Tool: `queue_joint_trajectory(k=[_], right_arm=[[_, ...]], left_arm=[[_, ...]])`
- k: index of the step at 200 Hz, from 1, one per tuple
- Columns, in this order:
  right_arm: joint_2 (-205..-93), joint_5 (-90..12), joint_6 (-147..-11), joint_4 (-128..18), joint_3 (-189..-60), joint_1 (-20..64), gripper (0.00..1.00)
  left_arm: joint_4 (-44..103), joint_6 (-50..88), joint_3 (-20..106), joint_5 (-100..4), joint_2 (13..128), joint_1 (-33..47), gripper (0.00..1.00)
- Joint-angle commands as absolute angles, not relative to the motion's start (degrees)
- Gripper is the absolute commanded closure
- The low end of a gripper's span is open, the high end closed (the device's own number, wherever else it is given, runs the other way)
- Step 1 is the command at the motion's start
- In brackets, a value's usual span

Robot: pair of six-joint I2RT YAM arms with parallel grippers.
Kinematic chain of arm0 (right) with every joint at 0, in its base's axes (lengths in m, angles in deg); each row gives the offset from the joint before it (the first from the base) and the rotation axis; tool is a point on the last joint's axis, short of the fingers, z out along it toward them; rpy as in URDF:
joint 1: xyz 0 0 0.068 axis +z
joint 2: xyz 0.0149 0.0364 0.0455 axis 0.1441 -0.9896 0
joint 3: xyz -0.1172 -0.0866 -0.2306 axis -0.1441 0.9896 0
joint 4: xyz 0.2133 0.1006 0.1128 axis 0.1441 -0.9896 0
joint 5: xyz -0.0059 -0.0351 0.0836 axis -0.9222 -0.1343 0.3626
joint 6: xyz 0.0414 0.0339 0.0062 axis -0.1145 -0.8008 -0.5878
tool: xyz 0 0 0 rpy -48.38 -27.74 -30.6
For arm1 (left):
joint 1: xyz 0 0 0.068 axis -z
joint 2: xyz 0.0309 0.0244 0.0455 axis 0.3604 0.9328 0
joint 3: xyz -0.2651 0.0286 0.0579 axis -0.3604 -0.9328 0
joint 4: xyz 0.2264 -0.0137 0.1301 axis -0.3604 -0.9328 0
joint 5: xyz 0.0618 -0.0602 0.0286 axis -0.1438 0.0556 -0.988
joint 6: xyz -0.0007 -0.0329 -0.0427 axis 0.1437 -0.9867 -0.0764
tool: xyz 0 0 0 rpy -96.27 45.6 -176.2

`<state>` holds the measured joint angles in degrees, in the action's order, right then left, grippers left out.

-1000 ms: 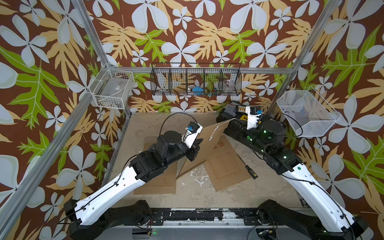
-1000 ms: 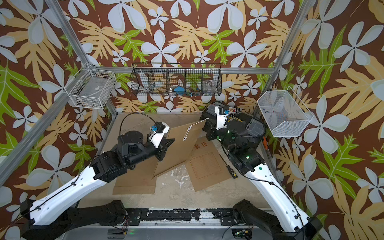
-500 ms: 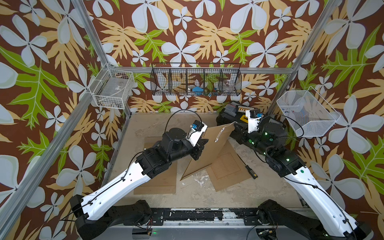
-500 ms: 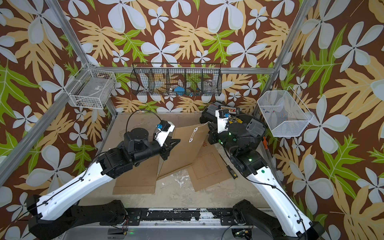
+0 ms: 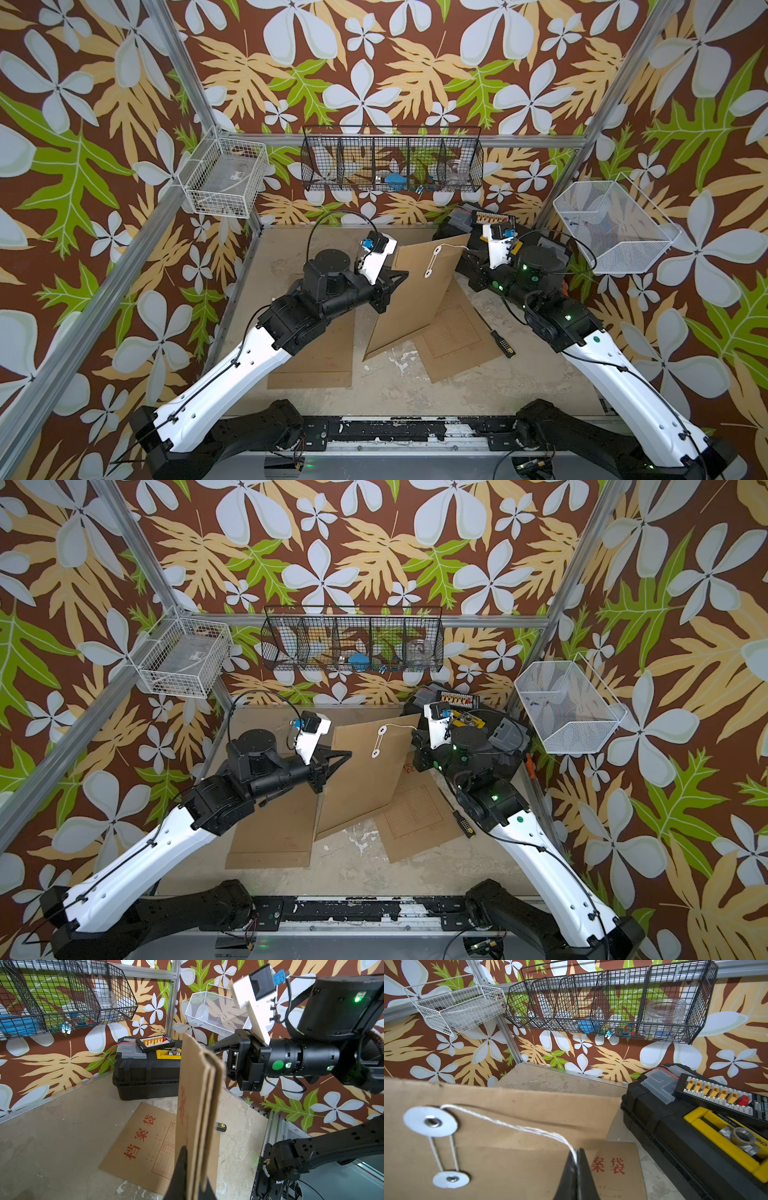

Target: Open the file bag

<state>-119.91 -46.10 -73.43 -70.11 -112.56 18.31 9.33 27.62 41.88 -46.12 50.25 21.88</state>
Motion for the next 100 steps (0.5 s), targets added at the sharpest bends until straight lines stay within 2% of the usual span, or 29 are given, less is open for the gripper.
queue_joint_trajectory(k=[1,46,100], right_arm=[[-119.51,-45.80,-72.41,-68.92,-112.11,18.29,1.00],[-119.51,-47.86,-71.09,-70.54,-112.15,18.27,1.00],[-118.46,-45.69,-70.51,-68.94,-111.12,18.26,1.00]], left_arm=[[13.31,26.15,41.81,-40.78,49.84,20.60,1.00],[16.63,23.72,39.71,-34.72,48.84,17.57,1.00],[18.01,21.60,38.80,-29.04,46.98,13.20,1.00]])
